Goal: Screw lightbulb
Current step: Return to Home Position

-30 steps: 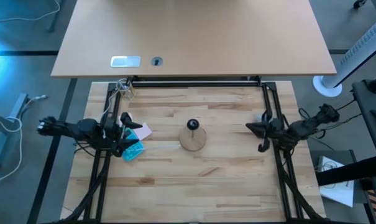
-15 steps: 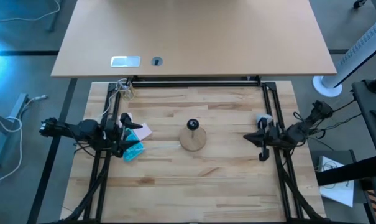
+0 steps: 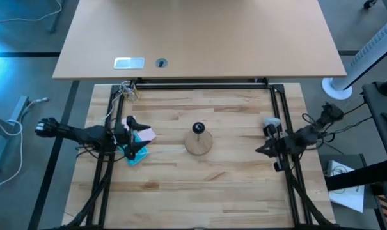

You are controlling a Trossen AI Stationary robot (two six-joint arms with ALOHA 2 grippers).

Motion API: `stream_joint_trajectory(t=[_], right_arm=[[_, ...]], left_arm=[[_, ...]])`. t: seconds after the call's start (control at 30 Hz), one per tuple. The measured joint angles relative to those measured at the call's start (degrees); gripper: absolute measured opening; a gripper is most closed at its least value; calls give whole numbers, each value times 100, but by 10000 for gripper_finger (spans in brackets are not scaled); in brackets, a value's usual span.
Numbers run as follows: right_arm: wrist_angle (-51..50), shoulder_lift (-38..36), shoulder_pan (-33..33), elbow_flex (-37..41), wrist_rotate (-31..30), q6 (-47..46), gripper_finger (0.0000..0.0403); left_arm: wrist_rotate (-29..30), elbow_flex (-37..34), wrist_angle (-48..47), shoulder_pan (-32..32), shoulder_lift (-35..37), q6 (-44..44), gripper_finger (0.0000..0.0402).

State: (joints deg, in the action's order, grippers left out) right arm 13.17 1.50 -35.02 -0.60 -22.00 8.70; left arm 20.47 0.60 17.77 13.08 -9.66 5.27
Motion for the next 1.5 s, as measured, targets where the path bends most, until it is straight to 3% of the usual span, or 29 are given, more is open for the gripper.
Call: stream_joint_trajectory(t=[0.17, 0.33, 0.5, 0.8, 1.13, 1.5], right_arm=[[-798, 9, 1451, 2, 984, -743, 3], [-815, -85, 2857, 2, 2344, -627, 1], [-853, -142, 3573, 0, 2488, -309, 3], [-1267, 37, 3678, 2, 2492, -530, 2], [-1263, 696, 3680, 2, 2487, 505, 1], [-1259, 1038, 3680, 2, 2487, 40, 1]], left_arm=[[7, 0, 454, -4, -246, -281, 316], [202, -2, 390, -7, -412, -307, 316], [219, 6, 373, -5, -650, -129, 316], [208, 9, 373, -5, -1111, -15, 316], [140, 11, 373, -5, -1665, -21, 316], [142, 17, 371, -7, -2152, -21, 316]])
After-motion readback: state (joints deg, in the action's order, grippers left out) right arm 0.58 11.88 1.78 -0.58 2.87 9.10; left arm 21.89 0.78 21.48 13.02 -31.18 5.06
